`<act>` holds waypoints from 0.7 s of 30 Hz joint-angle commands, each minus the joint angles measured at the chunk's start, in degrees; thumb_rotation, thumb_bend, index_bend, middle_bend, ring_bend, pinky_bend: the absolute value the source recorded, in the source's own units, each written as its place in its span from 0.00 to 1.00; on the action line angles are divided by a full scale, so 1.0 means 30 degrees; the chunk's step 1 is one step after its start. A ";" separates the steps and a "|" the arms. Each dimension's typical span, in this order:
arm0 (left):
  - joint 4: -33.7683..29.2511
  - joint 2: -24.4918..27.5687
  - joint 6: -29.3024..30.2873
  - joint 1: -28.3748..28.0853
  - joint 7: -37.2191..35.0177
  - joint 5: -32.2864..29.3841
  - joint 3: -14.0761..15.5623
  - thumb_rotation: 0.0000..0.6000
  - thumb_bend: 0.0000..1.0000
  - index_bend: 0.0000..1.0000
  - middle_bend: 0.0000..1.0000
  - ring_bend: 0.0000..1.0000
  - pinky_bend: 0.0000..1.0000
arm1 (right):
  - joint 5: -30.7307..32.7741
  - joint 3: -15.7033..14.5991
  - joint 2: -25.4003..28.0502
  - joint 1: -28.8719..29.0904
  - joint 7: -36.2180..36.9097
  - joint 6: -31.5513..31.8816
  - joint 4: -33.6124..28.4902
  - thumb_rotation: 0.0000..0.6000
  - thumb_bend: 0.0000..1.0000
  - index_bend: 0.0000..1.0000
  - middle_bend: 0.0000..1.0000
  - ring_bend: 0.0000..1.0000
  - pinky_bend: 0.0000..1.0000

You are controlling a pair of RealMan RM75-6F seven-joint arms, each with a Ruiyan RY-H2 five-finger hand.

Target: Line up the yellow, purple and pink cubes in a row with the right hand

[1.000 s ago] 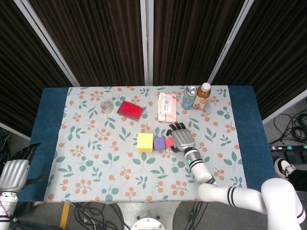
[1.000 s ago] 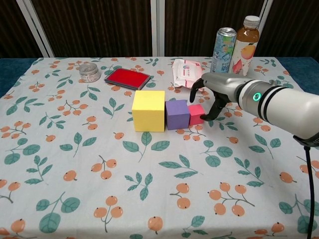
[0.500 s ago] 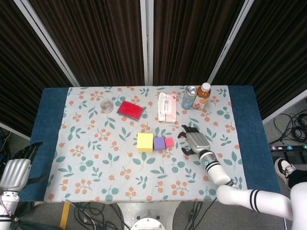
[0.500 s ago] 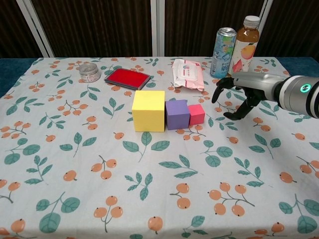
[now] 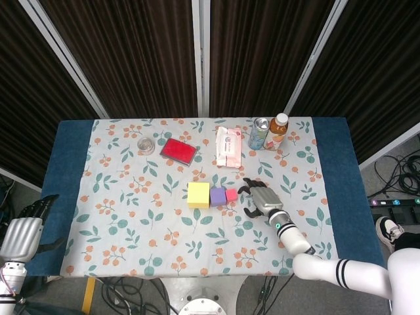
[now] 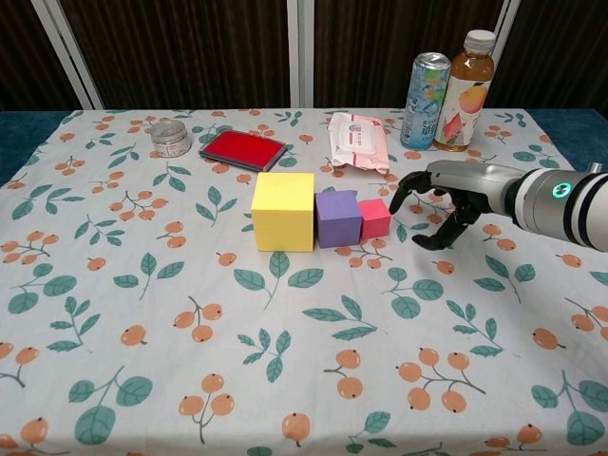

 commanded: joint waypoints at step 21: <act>0.0295 -0.0105 0.0034 -0.0029 -0.0324 0.0074 -0.0004 1.00 0.19 0.14 0.22 0.17 0.23 | 0.0232 -0.0384 -0.0561 0.0310 -0.0042 0.0561 -0.0405 1.00 0.33 0.23 0.00 0.00 0.00</act>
